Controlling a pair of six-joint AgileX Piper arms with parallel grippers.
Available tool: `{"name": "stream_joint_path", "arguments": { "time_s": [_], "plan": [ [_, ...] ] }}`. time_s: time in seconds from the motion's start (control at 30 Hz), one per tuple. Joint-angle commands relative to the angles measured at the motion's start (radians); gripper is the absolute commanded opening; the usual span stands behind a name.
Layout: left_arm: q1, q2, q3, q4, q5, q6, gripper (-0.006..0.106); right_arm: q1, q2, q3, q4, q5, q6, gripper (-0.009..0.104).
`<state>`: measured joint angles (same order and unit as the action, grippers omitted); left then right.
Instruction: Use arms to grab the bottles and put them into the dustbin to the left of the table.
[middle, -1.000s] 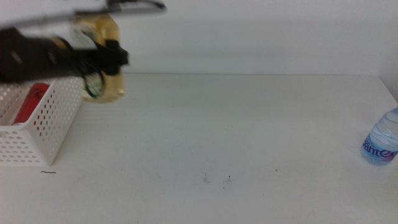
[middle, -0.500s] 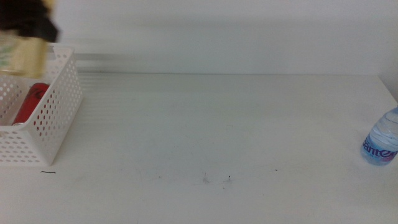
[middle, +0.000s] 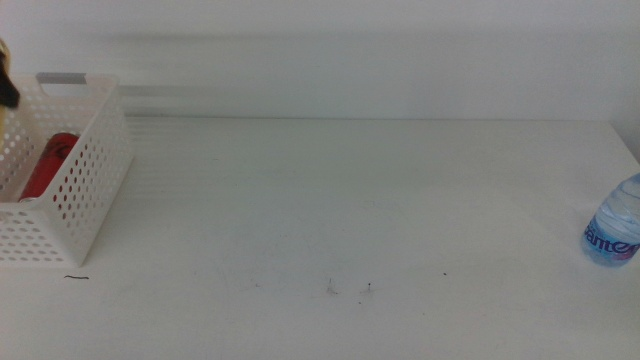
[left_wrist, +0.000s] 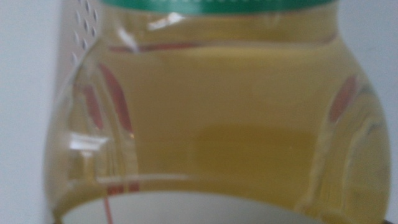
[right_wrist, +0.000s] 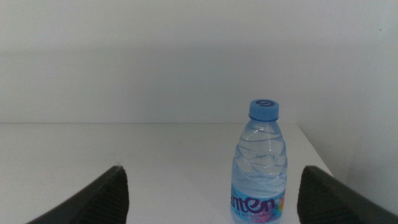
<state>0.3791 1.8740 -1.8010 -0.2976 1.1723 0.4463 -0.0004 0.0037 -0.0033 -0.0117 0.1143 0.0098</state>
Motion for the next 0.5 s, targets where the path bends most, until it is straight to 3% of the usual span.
{"name": "stream_joint_path", "arguments": {
  "time_s": [0.0,0.13,0.23,0.33,0.47],
  "plan": [
    [0.005,0.023,-0.021,-0.025,-0.015,0.000,0.009,-0.009,-0.004,0.003,-0.009,-0.007,-0.004,0.084],
    [0.005,0.082,-0.023,-0.022,-0.033,0.002,0.009,-0.009,-0.004,0.003,-0.009,-0.007,-0.004,0.084],
    [0.005,0.114,-0.025,-0.026,-0.035,0.025,0.017,-0.009,-0.004,0.003,-0.009,-0.007,-0.004,0.084],
    [0.001,0.133,-0.025,-0.022,-0.042,0.025,0.033,-0.009,-0.004,0.003,-0.009,-0.007,-0.004,0.084],
    [-0.003,0.143,-0.025,-0.022,-0.066,0.025,0.065,-0.009,-0.004,0.003,-0.009,-0.007,-0.004,0.084]
  ]
}}
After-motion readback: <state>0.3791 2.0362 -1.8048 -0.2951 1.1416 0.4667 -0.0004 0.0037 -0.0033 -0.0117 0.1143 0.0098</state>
